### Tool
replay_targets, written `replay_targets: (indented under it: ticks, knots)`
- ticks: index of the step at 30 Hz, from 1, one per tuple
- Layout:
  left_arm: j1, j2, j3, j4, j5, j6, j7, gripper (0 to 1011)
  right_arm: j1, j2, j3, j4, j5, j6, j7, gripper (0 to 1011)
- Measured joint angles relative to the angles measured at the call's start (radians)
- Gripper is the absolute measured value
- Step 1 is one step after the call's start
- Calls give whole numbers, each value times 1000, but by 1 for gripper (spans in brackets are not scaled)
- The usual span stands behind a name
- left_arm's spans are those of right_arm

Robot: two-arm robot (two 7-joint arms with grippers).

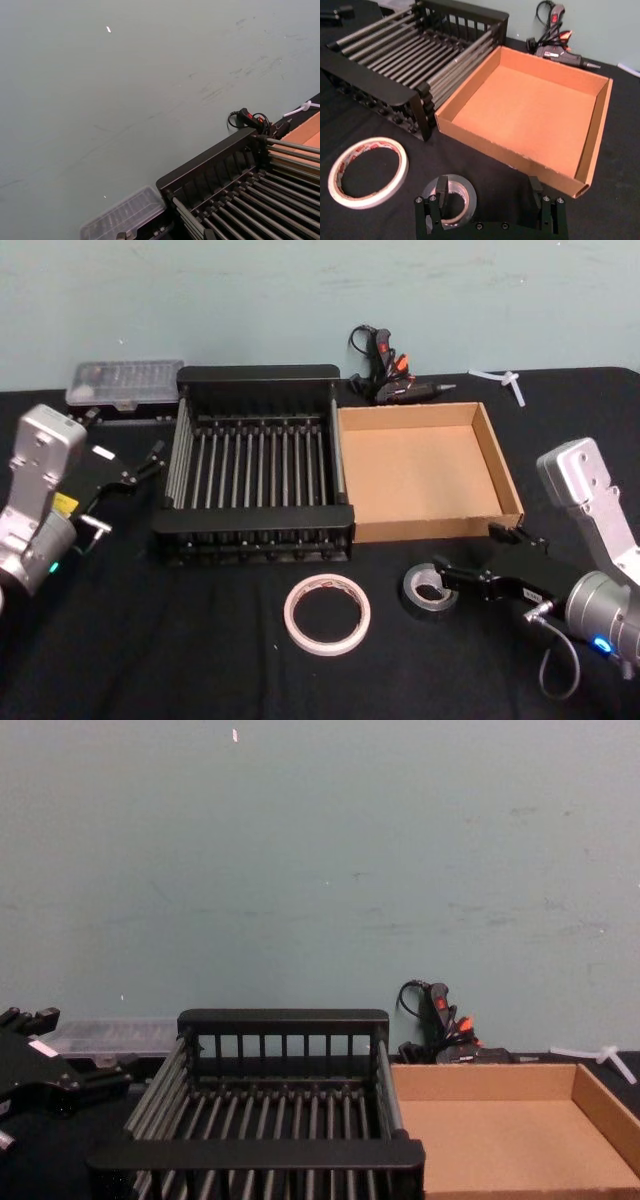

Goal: Pick up the white tape and place it into the black box , Pick up the silver tape and place it into the brown box.

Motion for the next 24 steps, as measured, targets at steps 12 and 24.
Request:
replay_targets:
  ticks: [12, 24]
  knots:
    - [0, 0, 0, 0, 0, 0, 0, 1001, 9, -17, -8, 33, -39, 28, 22, 1002]
    - [0, 0, 0, 0, 0, 0, 0, 1001, 25, -43, -14, 67, -75, 43, 42, 1002]
